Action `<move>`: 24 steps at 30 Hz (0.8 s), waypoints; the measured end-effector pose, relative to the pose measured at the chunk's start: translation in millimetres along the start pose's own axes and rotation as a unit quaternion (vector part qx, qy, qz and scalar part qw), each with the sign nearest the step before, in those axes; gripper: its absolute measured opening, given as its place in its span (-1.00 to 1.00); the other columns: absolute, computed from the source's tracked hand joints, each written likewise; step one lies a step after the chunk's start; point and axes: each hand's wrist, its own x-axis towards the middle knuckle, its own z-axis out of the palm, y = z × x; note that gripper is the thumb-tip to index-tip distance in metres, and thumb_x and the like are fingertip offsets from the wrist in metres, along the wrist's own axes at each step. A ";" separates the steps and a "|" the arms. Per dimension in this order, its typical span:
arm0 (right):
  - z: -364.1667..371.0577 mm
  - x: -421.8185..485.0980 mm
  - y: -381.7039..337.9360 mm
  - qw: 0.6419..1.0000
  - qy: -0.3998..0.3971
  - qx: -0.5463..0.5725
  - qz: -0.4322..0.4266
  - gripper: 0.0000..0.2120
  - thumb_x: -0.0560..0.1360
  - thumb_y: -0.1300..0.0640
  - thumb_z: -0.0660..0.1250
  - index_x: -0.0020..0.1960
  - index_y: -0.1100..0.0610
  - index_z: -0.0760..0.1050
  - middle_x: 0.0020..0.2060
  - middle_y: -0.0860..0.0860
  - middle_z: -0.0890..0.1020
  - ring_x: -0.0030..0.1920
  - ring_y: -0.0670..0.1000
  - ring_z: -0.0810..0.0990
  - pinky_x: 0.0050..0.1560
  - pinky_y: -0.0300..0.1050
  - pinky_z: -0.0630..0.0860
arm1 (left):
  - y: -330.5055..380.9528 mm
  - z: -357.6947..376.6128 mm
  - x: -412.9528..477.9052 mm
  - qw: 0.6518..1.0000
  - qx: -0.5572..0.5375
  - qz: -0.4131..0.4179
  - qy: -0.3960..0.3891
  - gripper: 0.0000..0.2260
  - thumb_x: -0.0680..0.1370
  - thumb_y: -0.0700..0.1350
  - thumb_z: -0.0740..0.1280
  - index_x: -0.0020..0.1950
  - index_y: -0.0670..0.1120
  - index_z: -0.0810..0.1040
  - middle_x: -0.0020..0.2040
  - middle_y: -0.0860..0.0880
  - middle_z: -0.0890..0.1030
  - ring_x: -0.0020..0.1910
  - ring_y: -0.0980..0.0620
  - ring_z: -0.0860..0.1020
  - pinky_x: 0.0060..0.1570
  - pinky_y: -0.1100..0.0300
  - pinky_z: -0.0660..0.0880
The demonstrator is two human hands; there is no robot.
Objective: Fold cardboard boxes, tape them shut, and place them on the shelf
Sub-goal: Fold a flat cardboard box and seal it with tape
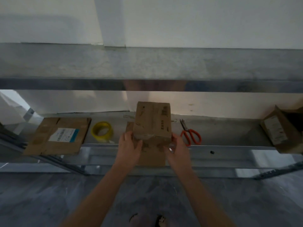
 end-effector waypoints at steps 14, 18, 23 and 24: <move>0.8 17.4 -14.2 0.987 0.042 -0.146 -0.043 -0.52 0.47 -0.14 0.43 0.32 -0.05 0.40 0.04 -0.15 0.60 -0.07 -0.16 0.60 -0.02 -0.17 0.62 | -4.9 -14.6 28.6 0.983 0.151 0.100 -0.027 -0.40 0.54 0.21 0.24 0.51 0.01 0.18 -0.07 -0.02 0.59 -0.17 0.01 0.56 -0.16 0.17 0.49; 12.3 16.8 -7.5 0.984 0.082 -0.151 -0.049 -0.54 0.49 -0.17 0.36 0.32 -0.03 0.39 0.07 -0.06 0.58 -0.02 -0.09 0.59 -0.02 -0.03 0.64 | -2.6 -11.1 35.0 0.971 0.208 0.118 -0.012 -0.40 0.55 0.23 0.20 0.52 0.01 0.18 0.01 -0.10 0.60 -0.08 -0.09 0.60 -0.12 0.09 0.49; 16.2 16.5 -5.7 0.981 0.080 -0.175 -0.033 -0.48 0.48 -0.19 0.38 0.35 -0.02 0.34 0.14 -0.01 0.54 -0.01 -0.03 0.59 0.00 -0.06 0.60 | -7.6 -0.6 31.5 0.983 0.153 0.093 -0.038 -0.30 0.48 0.25 0.32 0.49 0.00 0.13 0.33 -0.10 0.40 0.15 -0.15 0.55 0.07 -0.04 0.52; 17.5 16.8 -8.2 0.980 0.082 -0.179 -0.032 -0.47 0.49 -0.17 0.38 0.36 0.00 0.34 0.16 0.02 0.53 0.00 -0.02 0.59 0.01 -0.07 0.59 | -6.5 4.7 31.9 0.985 0.147 0.089 -0.027 -0.31 0.48 0.23 0.34 0.47 -0.02 0.14 0.34 -0.10 0.35 0.16 -0.17 0.53 0.07 -0.05 0.52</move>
